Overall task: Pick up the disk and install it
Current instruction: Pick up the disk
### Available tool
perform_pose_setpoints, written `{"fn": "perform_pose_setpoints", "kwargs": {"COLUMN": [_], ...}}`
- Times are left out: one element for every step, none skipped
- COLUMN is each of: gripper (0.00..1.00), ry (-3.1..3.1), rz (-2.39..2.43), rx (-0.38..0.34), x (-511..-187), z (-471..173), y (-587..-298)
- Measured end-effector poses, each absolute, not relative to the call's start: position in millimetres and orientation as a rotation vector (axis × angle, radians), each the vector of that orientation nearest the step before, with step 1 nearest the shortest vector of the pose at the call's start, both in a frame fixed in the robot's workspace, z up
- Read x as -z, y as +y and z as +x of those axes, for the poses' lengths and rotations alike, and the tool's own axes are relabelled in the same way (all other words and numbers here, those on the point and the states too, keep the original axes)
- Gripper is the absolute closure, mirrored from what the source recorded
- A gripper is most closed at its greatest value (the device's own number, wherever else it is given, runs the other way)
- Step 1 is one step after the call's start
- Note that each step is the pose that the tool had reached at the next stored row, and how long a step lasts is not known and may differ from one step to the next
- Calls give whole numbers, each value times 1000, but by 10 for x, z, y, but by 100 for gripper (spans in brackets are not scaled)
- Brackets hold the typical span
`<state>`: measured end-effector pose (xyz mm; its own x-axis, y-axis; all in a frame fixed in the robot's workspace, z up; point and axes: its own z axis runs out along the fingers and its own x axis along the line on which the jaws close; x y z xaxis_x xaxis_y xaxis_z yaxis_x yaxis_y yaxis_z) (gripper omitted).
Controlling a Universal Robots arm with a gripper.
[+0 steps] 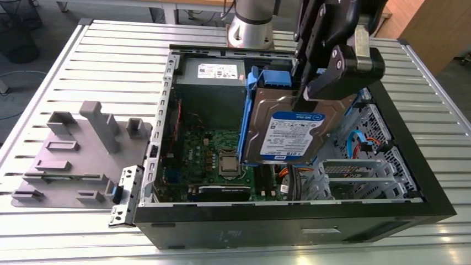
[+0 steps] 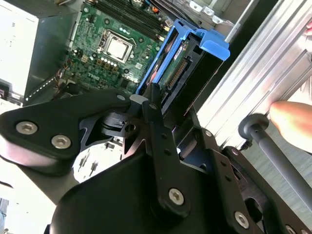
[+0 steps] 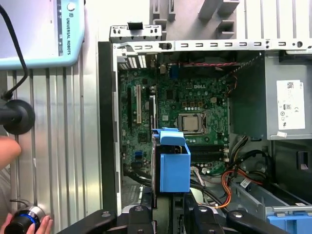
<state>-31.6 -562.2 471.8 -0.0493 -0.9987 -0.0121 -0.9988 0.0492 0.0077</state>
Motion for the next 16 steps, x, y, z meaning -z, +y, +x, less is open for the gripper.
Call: {"fn": "perform_pose_setpoints", "kwargs": {"gripper": [65,65,65,65,65,65,65,65,65,65,65,65,65,65,65,65], "ry": [2273,2273,2273,2273,2273,2273,2273,2273,2273,2273,2273,2273,2273,2273,2273,2273], "rz": [-2163,-2163,-2163,-2164,-2164,-2164,-2164,-2164,-2164,-2164,-2164,-2164,-2164,-2164,-2163,-2163], "rx": [-22,-22,-22,-22,-22,-22,-22,-22,-22,-22,-22,-22,-22,-22,-22,-22], "x": [-4719,-4719,-4719,-4719,-4719,-4719,-4719,-4719,-4719,-4719,-4718,-4718,-4718,-4719,-4718,-4718], "z": [-317,-317,-317,-316,-316,-316,-316,-316,-316,-316,-316,-315,-316,-316,-317,-317], "y": [-5641,-5642,-5642,-5642,-5642,-5643,-5643,-5643,-5643,-5645,-5652,-5662,-5673,-5682,-5687,-5687]}}
